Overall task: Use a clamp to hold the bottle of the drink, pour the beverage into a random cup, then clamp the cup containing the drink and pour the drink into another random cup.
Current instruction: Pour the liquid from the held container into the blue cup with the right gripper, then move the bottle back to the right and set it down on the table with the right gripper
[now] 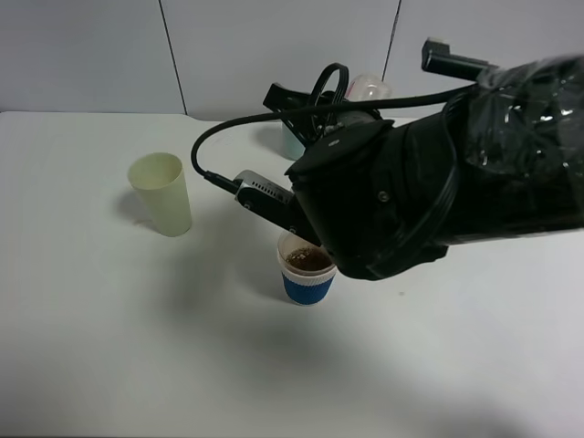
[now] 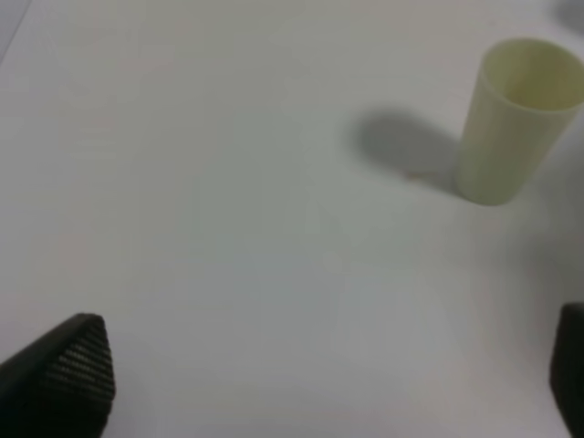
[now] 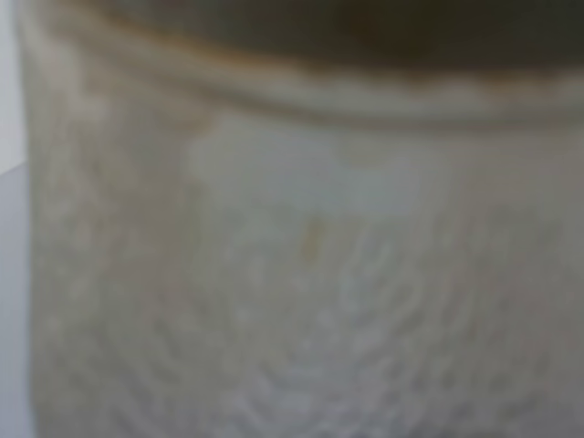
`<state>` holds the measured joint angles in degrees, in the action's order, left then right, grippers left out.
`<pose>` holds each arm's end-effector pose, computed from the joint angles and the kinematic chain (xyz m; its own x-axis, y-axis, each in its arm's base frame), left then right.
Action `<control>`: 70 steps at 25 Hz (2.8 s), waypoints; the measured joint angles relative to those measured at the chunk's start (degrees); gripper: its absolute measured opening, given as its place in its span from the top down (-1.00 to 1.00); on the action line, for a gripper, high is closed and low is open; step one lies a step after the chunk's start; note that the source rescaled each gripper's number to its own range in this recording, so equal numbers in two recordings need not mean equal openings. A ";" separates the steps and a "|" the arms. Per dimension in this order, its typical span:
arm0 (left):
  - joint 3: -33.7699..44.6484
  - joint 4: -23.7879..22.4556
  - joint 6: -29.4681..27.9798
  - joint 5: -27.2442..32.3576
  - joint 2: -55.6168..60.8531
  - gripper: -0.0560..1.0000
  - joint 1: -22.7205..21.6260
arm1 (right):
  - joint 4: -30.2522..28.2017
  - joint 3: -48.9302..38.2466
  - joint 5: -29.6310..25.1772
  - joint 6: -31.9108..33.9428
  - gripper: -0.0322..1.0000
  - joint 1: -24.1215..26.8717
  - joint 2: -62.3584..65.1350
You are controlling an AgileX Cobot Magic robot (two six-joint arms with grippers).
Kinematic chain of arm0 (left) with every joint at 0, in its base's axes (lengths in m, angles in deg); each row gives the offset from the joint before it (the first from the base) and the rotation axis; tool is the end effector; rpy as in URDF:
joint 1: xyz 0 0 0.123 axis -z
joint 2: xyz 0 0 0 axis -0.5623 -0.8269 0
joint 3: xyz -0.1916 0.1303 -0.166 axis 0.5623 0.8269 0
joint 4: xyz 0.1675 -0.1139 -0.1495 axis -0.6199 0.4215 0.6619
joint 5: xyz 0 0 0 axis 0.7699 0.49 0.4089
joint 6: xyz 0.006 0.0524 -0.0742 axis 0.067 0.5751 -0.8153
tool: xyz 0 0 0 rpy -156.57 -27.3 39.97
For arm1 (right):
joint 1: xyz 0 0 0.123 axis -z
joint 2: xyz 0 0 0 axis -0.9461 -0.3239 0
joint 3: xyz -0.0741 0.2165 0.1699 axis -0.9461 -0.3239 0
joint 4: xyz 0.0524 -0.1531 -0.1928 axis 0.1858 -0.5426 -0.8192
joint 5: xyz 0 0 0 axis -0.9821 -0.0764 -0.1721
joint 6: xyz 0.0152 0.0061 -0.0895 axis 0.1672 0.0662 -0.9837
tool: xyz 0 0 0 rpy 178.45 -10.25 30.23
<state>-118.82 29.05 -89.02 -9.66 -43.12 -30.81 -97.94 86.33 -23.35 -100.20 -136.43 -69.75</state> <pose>-0.0059 0.0059 0.2793 -0.4401 -0.0522 -0.8964 -0.0299 0.9986 -0.0435 0.2033 0.2562 0.2195 0.3513 -0.4228 0.8354 -0.2481 -0.9024 -0.3524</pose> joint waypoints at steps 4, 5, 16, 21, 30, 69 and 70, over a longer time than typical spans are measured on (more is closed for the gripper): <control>0.00 0.00 0.00 0.00 0.00 -0.79 0.00 | 0.05 0.00 -0.13 0.07 0.93 0.00 0.00; 0.00 0.00 0.00 0.00 0.00 -0.79 0.00 | 0.21 0.00 -0.13 0.18 0.93 0.00 0.00; 0.00 0.00 0.00 0.00 0.00 -0.79 0.00 | 14.22 0.00 -0.07 10.39 0.93 0.00 0.00; 0.00 0.00 0.00 0.00 0.00 -0.79 0.00 | 19.59 0.00 0.42 24.66 0.93 0.71 0.97; 0.00 0.00 0.00 0.00 0.00 -0.79 0.00 | 23.59 0.06 9.20 54.42 0.93 12.34 1.44; 0.00 0.00 0.00 0.00 0.00 -0.79 0.00 | 57.00 -22.45 78.94 40.37 0.94 45.41 2.56; 0.00 0.00 0.00 0.00 0.00 -0.79 0.00 | 57.04 -22.56 79.41 39.75 0.94 45.74 2.56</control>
<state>-118.82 29.05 -89.02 -9.66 -43.12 -30.81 -40.89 63.77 56.06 -60.45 -90.69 -67.19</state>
